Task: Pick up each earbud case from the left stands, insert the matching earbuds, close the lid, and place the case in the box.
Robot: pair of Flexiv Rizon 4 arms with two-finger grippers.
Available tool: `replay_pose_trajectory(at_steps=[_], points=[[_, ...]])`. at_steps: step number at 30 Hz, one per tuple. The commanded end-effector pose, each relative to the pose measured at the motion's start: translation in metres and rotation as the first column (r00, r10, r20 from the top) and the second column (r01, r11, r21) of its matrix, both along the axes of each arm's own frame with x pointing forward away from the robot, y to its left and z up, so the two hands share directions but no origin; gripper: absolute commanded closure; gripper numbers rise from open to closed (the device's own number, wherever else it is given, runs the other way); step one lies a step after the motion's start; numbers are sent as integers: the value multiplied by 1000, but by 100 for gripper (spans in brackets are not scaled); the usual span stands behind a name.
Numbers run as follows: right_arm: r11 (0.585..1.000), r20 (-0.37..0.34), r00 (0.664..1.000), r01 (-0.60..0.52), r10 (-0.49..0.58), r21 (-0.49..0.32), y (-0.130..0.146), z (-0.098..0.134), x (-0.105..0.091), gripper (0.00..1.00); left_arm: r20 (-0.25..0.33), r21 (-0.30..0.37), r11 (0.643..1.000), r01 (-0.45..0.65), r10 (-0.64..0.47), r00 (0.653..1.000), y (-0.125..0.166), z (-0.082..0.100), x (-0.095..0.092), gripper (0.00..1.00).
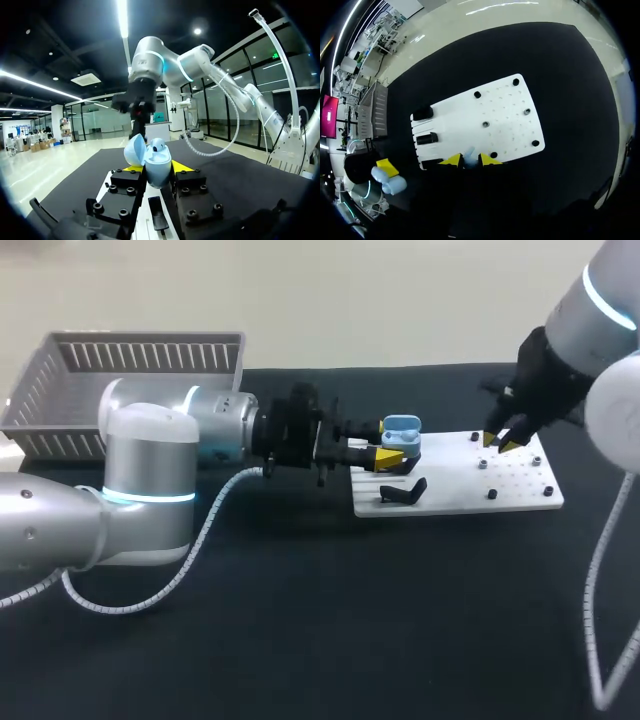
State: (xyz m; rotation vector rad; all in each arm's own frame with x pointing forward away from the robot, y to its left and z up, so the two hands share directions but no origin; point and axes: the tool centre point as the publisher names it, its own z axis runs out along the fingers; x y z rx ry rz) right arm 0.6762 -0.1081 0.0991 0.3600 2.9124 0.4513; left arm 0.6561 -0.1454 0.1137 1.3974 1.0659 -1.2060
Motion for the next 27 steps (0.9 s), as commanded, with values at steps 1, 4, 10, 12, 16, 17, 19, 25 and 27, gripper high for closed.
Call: replay_pose_trajectory(at_steps=[1, 4, 10, 12, 16, 17, 19, 25, 27], points=[[1000, 20, 1000, -18, 19, -14, -1, 48, -32, 100, 3, -2, 1000, -6, 6, 1000, 0, -1, -2, 100], [999, 35, 998, -46, 47, -28, 6, 65, -43, 100, 3, -2, 1000, -6, 6, 1000, 0, -1, -2, 100], [998, -5, 998, -65, 65, -20, 12, 75, -49, 100, 3, -2, 1000, -6, 6, 1000, 0, -1, -2, 100], [998, -5, 998, -65, 65, -20, 12, 75, -49, 100, 3, -2, 1000, -6, 6, 1000, 0, -1, -2, 100], [998, -5, 998, -65, 65, -20, 12, 75, -49, 100, 3, -2, 1000, -6, 6, 1000, 0, -1, -2, 100], [998, -5, 998, -65, 65, -20, 12, 75, -49, 100, 3, -2, 1000, -6, 6, 1000, 0, -1, -2, 100], [998, -5, 998, -65, 65, -20, 12, 75, -49, 100, 3, -2, 1000, -6, 6, 1000, 0, -1, -2, 100], [989, 2, 990, -144, 144, -46, 27, 85, -48, 100, 3, -2, 1000, -6, 6, 1000, 0, -1, -2, 100], [979, 5, 981, -194, 194, -60, 37, 93, -47, 100, 3, -2, 1000, -6, 6, 1000, 0, -1, -2, 100]])
